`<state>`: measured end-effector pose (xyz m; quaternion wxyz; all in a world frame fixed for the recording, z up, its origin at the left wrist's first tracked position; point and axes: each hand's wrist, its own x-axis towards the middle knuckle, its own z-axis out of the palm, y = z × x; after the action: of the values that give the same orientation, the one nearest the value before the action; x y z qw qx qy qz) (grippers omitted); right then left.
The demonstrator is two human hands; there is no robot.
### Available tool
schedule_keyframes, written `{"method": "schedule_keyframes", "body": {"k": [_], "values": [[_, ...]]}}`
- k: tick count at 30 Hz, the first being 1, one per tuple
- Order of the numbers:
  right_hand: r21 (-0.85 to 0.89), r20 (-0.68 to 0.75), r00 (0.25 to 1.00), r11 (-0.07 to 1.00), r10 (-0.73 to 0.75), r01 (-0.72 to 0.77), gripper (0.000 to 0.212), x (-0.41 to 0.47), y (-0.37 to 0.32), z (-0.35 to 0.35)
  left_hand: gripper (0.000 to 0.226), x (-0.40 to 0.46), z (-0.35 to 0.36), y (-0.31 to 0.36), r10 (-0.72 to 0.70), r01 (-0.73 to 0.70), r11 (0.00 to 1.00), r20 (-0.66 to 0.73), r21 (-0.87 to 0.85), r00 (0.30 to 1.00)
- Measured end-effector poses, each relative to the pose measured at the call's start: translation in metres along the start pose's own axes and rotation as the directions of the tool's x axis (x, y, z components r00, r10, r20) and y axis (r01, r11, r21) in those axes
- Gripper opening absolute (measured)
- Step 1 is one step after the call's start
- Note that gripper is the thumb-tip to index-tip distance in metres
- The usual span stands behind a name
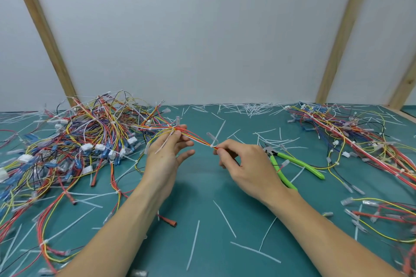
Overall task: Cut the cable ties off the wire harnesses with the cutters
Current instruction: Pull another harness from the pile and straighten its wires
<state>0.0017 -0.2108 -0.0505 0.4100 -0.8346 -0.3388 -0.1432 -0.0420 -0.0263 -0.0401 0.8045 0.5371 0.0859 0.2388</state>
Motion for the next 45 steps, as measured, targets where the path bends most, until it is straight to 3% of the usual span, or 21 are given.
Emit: {"method": "schedule_keyframes", "body": {"k": [5,9,12,15,21,29,34,40,45], "values": [[-0.044,-0.151,0.988,0.998,-0.040,0.034,0.011,0.002,0.006,0.001,0.021,-0.006,0.004,0.000,-0.049,0.048,0.996,0.017,0.072,0.999],[-0.179,-0.246,0.956,0.977,-0.158,0.115,0.011,0.002,0.003,0.000,0.035,-0.016,0.015,-0.006,-0.077,0.032,0.964,0.162,0.265,0.984],[-0.271,-0.260,0.920,0.937,-0.293,0.222,0.014,0.001,-0.001,0.000,0.025,-0.019,0.019,-0.005,-0.056,0.007,0.961,0.168,0.277,0.984],[-0.323,-0.241,0.912,0.914,-0.331,0.246,0.014,0.000,-0.003,0.001,0.016,-0.017,0.016,-0.003,-0.033,-0.005,0.970,0.152,0.244,0.988],[-0.307,-0.282,0.934,0.943,-0.217,0.127,0.009,0.002,-0.001,0.003,0.012,-0.016,0.012,-0.006,-0.001,-0.047,0.969,0.193,0.244,0.981],[-0.247,-0.315,0.948,0.969,-0.049,-0.032,0.047,0.005,0.016,-0.005,0.012,-0.004,0.001,-0.003,0.080,-0.079,0.985,-0.001,0.155,0.997],[-0.098,-0.237,0.971,0.993,0.037,-0.062,0.056,0.004,0.017,-0.001,0.012,0.001,-0.004,0.002,-0.008,0.008,1.000,-0.043,-0.011,0.999],[-0.001,-0.047,0.997,0.998,0.063,-0.063,0.016,0.004,0.023,0.001,0.013,0.004,-0.005,0.004,-0.165,0.167,0.967,0.026,-0.192,0.986],[0.358,0.185,0.967,0.905,0.172,-0.230,0.008,0.007,0.015,0.002,0.011,0.003,-0.004,0.008,-0.245,0.292,0.884,0.171,-0.366,0.954]]}}
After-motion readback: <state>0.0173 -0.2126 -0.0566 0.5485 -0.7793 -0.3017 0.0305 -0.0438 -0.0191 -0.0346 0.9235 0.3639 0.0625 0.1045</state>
